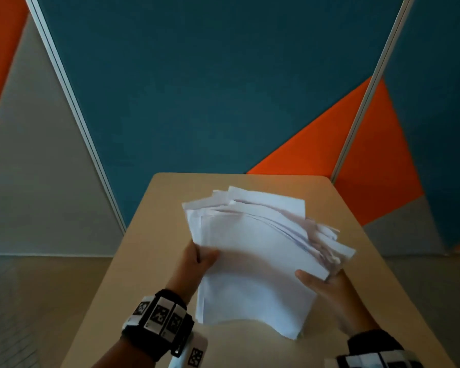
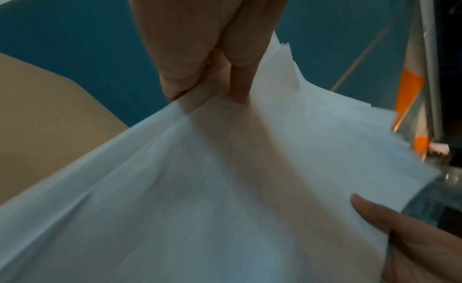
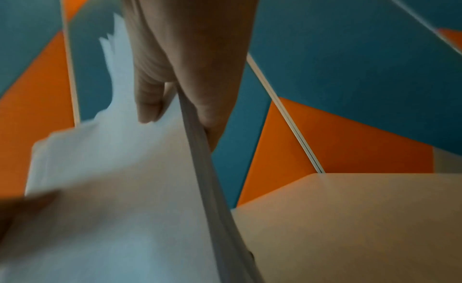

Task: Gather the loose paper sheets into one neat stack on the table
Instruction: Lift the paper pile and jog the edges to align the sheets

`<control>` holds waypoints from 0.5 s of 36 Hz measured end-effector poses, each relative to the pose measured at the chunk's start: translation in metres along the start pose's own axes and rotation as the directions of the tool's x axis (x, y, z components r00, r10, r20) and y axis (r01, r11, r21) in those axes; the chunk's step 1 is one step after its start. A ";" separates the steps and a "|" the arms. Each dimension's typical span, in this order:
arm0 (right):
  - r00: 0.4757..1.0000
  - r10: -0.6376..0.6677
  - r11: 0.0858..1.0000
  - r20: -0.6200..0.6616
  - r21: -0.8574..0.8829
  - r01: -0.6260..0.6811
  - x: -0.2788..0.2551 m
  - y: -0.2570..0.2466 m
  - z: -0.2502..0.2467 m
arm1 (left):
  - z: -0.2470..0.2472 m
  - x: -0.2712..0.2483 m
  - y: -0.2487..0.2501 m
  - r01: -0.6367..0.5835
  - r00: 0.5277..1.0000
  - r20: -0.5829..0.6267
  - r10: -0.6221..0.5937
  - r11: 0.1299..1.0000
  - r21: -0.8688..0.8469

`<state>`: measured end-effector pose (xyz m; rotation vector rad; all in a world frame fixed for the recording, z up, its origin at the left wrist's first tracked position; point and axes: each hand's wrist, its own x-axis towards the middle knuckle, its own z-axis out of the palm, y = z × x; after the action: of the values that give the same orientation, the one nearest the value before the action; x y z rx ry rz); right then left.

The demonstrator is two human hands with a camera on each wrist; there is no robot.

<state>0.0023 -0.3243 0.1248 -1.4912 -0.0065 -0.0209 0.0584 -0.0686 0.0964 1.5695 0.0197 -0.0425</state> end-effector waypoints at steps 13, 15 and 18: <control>0.997 -0.076 0.996 -0.029 -0.047 0.074 0.002 -0.005 -0.016 | -0.001 -0.003 0.018 -0.058 0.998 -0.010 0.057 0.998 -0.027; 0.996 -0.084 0.994 -0.023 -0.077 0.082 0.002 0.000 -0.015 | -0.003 -0.005 0.010 -0.036 0.999 0.011 0.037 0.999 -0.032; 0.995 -0.098 0.991 0.022 -0.091 0.100 0.000 0.005 -0.012 | -0.001 -0.006 0.005 -0.023 0.999 0.046 0.025 0.999 -0.049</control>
<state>0.0023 -0.3358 0.1190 -1.5820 -0.0949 -0.0888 0.0526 -0.0671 0.1015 1.5193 -0.0344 -0.0594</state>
